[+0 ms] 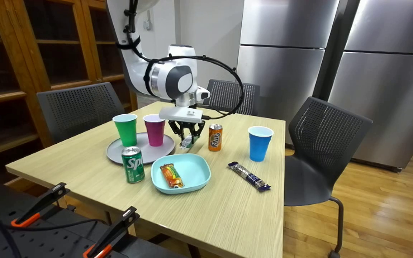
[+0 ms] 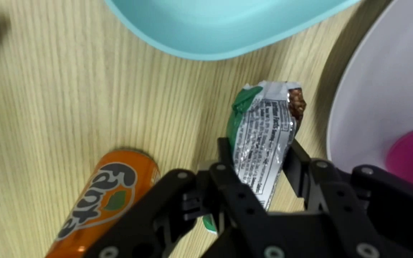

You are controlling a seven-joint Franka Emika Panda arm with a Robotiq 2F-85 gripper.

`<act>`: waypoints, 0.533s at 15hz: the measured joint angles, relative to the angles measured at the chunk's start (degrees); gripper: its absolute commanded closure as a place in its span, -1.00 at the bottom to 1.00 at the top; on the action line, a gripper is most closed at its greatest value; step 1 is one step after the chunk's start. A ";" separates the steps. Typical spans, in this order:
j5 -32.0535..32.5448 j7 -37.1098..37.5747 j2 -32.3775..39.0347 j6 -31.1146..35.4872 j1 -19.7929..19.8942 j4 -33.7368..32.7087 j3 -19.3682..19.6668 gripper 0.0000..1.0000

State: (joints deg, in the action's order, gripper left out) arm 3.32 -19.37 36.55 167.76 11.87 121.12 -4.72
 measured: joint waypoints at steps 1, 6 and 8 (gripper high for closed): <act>0.33 -0.70 -0.66 0.04 0.34 1.04 -0.01 0.72; 3.74 -5.19 -3.64 1.05 2.66 6.79 0.02 0.72; 4.45 -7.81 -4.63 2.28 4.33 9.26 -0.43 0.72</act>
State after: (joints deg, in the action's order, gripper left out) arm 7.76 -27.19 31.92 170.04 16.20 130.37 -5.16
